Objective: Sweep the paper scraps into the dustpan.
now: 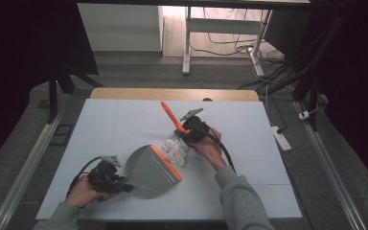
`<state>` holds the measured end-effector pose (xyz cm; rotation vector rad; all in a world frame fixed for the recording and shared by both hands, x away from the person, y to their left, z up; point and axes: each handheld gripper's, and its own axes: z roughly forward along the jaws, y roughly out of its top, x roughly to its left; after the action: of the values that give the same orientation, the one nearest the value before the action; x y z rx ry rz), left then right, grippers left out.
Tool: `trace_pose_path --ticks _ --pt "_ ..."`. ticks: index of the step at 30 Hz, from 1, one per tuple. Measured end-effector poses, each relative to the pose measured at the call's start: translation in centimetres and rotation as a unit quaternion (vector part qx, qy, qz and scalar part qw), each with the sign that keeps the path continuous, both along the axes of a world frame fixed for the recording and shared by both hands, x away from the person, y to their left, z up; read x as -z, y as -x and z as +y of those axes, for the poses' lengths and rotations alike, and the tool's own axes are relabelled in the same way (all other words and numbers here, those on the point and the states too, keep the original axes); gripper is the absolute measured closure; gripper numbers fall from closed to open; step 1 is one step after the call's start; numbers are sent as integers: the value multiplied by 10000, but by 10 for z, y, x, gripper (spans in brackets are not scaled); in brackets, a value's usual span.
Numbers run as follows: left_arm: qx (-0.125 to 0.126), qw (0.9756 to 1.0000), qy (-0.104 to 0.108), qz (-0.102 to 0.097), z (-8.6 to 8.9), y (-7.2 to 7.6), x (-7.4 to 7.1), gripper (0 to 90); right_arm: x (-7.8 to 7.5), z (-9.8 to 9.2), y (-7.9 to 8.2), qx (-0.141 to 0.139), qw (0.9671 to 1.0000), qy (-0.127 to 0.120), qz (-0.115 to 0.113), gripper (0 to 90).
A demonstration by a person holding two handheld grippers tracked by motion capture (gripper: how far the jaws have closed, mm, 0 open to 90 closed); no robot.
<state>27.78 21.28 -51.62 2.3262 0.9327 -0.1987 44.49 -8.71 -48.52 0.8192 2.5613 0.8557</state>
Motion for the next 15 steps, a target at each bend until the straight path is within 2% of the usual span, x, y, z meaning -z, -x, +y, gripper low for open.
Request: trace_pose_path --ticks 3,10,15 --pt "6 10000 -6 3 0 0 0 617 0 4 4 -64 9999 -69 35 706" --pt "12 10000 -5 14 0 0 0 617 1 15 14 -284 9996 -61 64 706" --pt "11 10000 4 28 -1 -1 1 617 2 24 23 -475 9989 21 38 706"
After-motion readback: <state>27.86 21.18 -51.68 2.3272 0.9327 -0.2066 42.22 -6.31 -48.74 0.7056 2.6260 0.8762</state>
